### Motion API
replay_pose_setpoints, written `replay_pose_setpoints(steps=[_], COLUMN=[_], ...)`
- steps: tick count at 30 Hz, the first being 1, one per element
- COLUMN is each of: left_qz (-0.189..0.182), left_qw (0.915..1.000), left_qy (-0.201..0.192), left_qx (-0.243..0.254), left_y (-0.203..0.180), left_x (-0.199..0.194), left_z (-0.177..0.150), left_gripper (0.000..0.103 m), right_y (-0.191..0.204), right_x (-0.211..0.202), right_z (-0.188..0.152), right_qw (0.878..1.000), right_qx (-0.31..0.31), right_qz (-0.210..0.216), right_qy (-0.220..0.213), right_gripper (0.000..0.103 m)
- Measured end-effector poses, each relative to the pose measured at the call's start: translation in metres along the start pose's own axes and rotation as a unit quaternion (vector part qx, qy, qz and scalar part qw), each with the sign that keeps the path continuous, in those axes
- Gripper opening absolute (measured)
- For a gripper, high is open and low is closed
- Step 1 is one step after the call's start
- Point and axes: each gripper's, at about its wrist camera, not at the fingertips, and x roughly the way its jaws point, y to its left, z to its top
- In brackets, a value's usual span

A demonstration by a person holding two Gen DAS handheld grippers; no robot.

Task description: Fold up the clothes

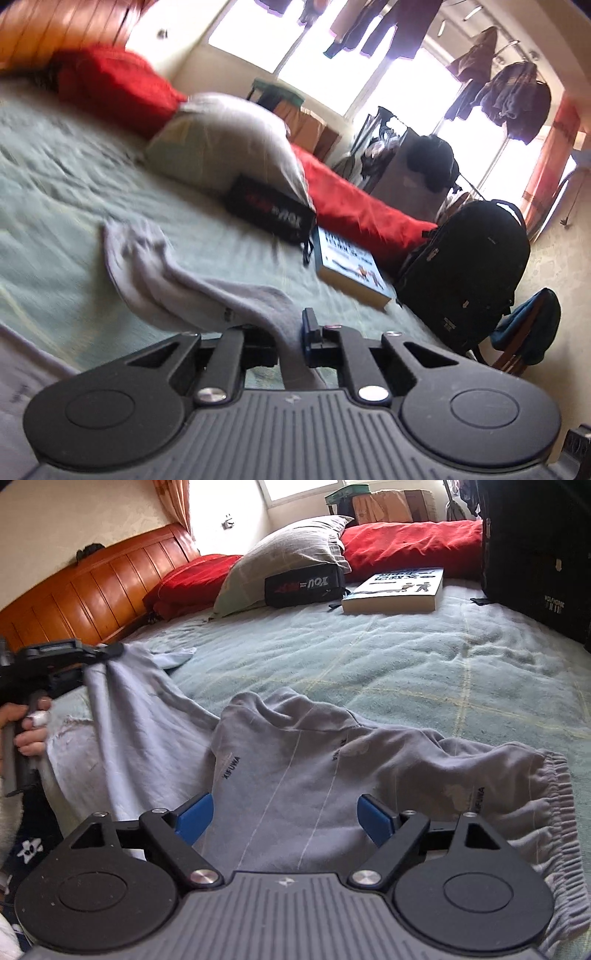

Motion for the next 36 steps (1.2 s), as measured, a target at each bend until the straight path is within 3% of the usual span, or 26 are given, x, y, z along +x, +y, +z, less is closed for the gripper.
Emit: replay_pose_setpoints(steps=[10, 19, 23, 27, 31, 34, 36], left_qz=[0.023, 0.047, 0.070, 0.100, 0.141, 0.178, 0.176], left_qw=[0.9991, 0.9983, 0.9962, 0.9892, 0.9808, 0.9736, 0.9721], left_qy=[-0.035, -0.018, 0.033, 0.095, 0.121, 0.119, 0.125], left_qx=[0.003, 0.028, 0.038, 0.048, 0.060, 0.080, 0.093], left_y=[0.023, 0.034, 0.040, 0.050, 0.063, 0.069, 0.065], left_x=[-0.044, -0.059, -0.057, -0.052, -0.059, -0.069, -0.070], left_z=[-0.016, -0.032, -0.031, -0.025, -0.015, -0.002, 0.006], left_gripper=[0.010, 0.010, 0.012, 0.025, 0.049, 0.050, 0.049], right_y=[0.007, 0.024, 0.038, 0.049, 0.055, 0.053, 0.050], right_x=[-0.011, -0.013, -0.009, -0.004, 0.005, 0.012, 0.016], right_z=[-0.005, -0.004, 0.005, 0.014, 0.018, 0.021, 0.023], right_qw=[0.999, 0.999, 0.998, 0.998, 0.999, 0.999, 0.999], right_qx=[0.005, -0.005, -0.023, -0.031, -0.036, -0.033, -0.031], right_qz=[-0.033, -0.052, -0.053, -0.046, -0.036, -0.030, -0.025], right_qy=[-0.002, 0.000, -0.002, -0.008, -0.009, -0.008, -0.010], right_gripper=[0.089, 0.089, 0.089, 0.089, 0.089, 0.089, 0.089])
